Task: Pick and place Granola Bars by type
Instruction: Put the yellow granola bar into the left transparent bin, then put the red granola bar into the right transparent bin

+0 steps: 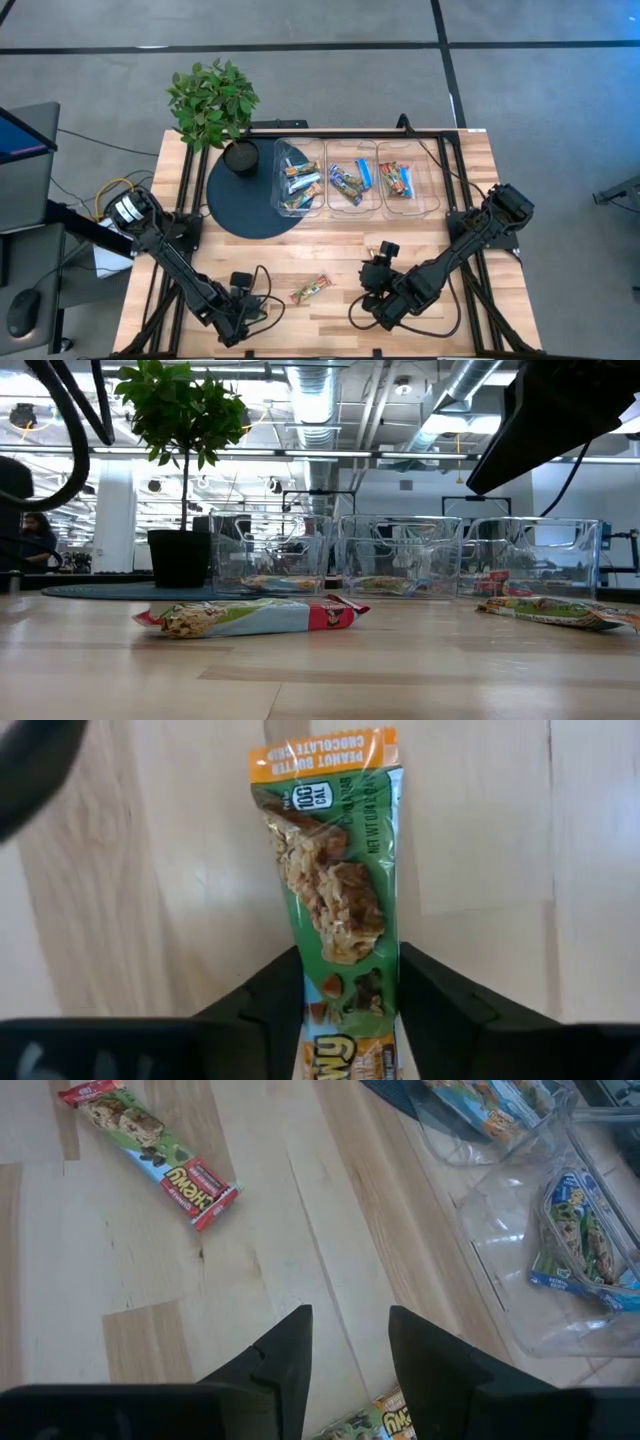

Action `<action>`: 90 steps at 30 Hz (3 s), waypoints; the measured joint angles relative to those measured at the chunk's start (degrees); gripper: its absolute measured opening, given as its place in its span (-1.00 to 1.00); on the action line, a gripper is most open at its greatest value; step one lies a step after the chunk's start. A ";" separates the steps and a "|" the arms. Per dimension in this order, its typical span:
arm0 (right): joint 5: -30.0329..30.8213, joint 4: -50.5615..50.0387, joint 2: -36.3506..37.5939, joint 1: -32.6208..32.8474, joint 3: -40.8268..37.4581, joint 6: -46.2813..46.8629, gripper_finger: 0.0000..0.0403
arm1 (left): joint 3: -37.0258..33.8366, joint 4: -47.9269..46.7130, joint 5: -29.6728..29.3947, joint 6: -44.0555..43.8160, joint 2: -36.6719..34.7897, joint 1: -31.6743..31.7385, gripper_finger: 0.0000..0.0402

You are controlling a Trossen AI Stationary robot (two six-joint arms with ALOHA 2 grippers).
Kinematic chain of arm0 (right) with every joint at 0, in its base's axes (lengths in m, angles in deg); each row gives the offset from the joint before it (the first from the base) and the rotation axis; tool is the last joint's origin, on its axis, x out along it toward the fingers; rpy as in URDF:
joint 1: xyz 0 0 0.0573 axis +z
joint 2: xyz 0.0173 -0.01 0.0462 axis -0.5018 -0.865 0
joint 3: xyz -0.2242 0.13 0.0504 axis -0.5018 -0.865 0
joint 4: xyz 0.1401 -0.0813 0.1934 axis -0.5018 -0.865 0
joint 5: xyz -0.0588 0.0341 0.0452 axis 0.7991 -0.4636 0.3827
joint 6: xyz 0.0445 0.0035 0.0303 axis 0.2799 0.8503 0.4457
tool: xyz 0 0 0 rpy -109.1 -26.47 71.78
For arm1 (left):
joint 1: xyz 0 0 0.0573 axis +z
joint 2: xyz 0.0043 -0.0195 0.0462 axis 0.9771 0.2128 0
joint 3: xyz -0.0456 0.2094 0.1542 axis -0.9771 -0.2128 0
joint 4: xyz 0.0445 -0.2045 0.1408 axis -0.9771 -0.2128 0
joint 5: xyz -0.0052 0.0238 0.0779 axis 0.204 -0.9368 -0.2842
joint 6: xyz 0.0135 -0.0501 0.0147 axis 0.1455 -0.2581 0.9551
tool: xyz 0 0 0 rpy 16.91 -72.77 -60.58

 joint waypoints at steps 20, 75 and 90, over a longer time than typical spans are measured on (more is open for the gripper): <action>0.00 0.00 0.00 0.02 0.00 -0.02 -0.37 | 9.04 -9.59 -24.97 10.97 0.42 1.57 -0.39; 0.11 0.72 0.00 0.00 0.00 -2.58 -0.37 | 20.63 -2.99 -23.51 47.80 0.04 58.57 -0.35; 0.11 0.72 0.00 0.00 0.00 -2.81 -0.37 | 20.63 -7.85 -24.74 47.38 -0.35 58.26 -0.06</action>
